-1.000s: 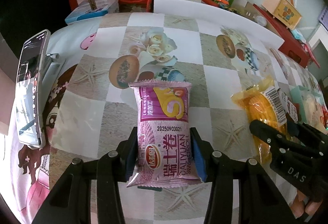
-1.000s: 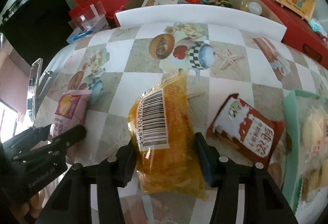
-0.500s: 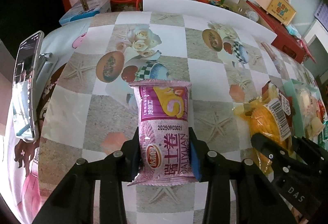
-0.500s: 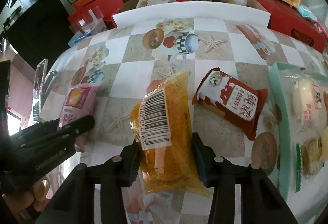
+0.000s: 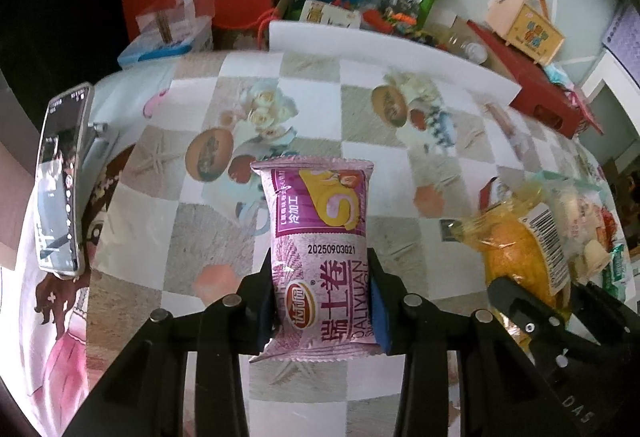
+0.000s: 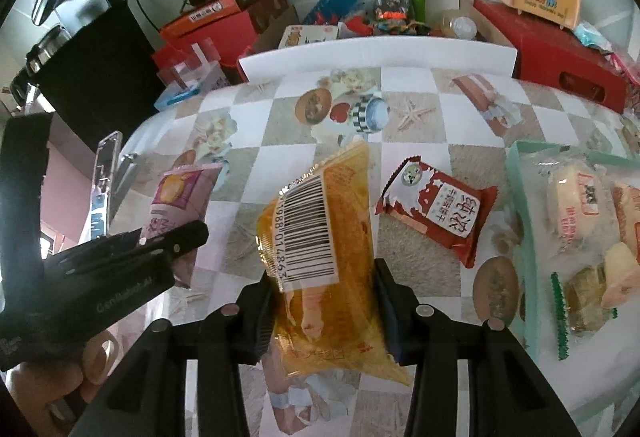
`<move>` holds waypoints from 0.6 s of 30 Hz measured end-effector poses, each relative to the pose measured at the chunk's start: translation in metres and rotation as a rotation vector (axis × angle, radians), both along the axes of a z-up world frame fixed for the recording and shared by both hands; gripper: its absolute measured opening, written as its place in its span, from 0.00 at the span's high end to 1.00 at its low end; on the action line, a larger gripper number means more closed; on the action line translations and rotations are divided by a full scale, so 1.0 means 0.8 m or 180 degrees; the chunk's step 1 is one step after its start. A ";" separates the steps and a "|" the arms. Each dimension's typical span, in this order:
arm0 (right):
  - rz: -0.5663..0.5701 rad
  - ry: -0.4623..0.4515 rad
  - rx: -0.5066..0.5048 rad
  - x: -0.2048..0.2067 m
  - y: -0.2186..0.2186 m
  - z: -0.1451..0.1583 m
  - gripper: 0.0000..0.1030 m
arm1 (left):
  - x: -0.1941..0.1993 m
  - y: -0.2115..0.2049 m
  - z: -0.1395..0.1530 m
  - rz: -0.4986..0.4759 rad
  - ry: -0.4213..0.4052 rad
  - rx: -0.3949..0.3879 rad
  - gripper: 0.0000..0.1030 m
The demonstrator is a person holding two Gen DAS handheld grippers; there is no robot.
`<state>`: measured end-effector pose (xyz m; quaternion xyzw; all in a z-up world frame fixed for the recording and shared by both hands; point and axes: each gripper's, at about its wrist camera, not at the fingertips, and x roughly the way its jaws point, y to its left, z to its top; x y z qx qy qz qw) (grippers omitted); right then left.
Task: Organize snacks
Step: 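Lift both held snacks and carry them over the tray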
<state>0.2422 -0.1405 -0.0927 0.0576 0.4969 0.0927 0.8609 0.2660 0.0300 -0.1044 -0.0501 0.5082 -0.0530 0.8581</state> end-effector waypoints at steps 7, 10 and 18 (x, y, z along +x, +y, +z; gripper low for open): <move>-0.0062 -0.0112 0.0041 -0.011 -0.014 0.019 0.55 | -0.008 -0.020 0.036 -0.0131 -0.0223 -0.0083 0.61; -0.0125 -0.0159 0.0055 -0.016 -0.027 0.028 0.55 | -0.010 -0.029 0.050 -0.0178 -0.0309 -0.0127 0.61; -0.0506 -0.0288 -0.0012 -0.026 -0.086 0.054 0.55 | -0.023 -0.071 0.078 -0.0404 -0.0492 -0.0272 0.61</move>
